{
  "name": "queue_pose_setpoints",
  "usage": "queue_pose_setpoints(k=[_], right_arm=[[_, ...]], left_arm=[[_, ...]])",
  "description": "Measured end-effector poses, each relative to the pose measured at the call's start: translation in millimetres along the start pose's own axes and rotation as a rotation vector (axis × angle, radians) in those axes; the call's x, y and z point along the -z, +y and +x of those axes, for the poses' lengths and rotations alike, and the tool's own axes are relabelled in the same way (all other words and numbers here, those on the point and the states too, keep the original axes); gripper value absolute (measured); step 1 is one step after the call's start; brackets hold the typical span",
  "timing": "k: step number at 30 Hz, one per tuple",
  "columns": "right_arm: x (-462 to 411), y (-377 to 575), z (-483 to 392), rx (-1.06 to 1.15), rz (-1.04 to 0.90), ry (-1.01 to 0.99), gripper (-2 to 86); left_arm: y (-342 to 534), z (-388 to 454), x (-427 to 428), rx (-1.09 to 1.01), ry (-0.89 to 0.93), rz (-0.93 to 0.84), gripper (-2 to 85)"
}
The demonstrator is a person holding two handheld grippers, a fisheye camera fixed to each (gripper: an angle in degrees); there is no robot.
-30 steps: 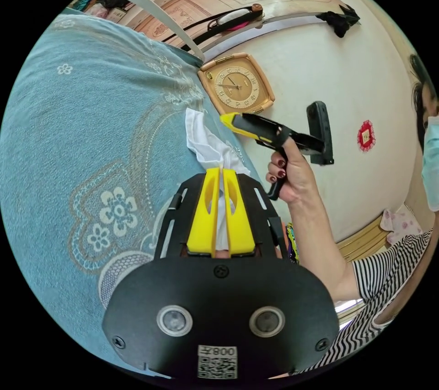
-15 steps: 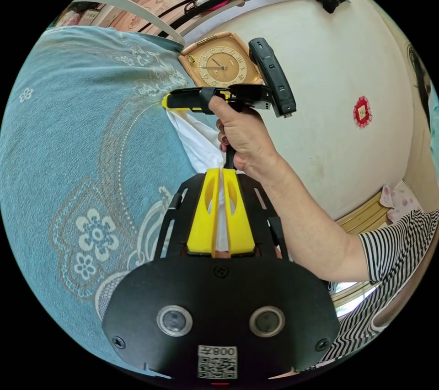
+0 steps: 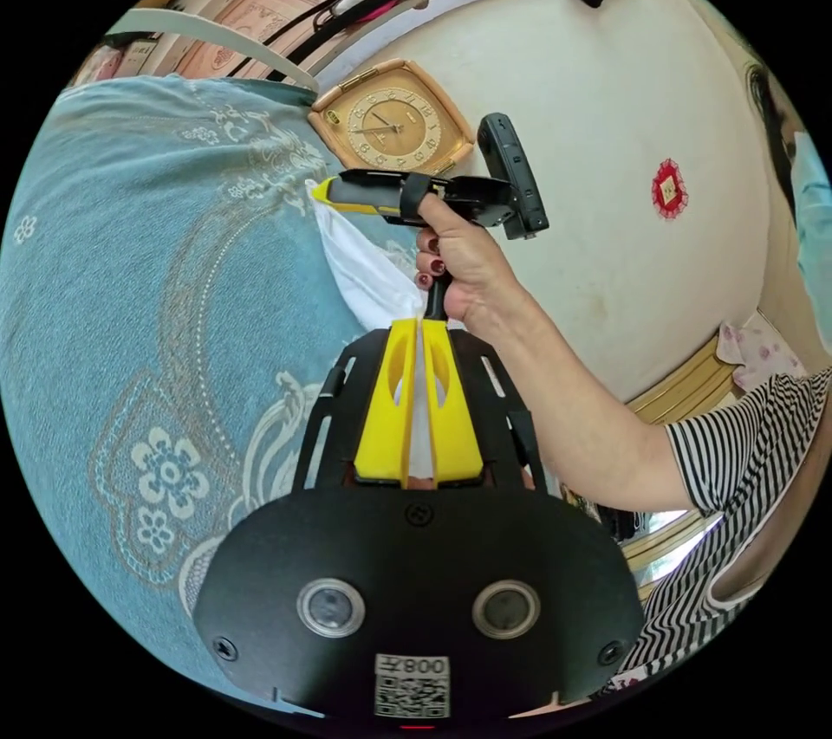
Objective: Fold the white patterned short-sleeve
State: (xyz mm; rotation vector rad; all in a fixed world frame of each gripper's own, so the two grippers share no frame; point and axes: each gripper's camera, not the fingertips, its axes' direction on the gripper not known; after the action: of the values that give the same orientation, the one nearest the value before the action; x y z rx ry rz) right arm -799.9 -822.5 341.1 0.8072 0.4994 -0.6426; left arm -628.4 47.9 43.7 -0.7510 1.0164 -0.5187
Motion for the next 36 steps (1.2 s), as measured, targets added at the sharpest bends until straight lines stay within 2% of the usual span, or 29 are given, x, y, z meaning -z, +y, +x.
queue_pose_setpoints(k=[9,16,26,29,36], right_arm=[[66.7,87.6,139.7,-0.241,0.189,-0.279,1.2],[46.0,165.5,211.1,-0.441,0.174,-0.319,1.3],[34.3,219.1,258.2,-0.527,0.184,-0.338,1.5],[31.8,226.5,269.8,-0.547,0.162,-0.32,1.7],[40.9,247.6,288.8,-0.619,0.199,-0.208,1.7]], left_arm=[[-42.2,44.8,-31.8,-0.203,0.024,-0.095,0.9],[-77.0,70.2,-72.7,-0.271,-0.003,-0.296,0.9],[-120.3,91.3,-108.7,-0.282,-0.022,-0.46,1.2],[-131.1,95.7,-118.5,-0.279,-0.065,-0.517,1.5],[-151.7,102.5,-131.8,-0.265,-0.019,-0.596,2.1]])
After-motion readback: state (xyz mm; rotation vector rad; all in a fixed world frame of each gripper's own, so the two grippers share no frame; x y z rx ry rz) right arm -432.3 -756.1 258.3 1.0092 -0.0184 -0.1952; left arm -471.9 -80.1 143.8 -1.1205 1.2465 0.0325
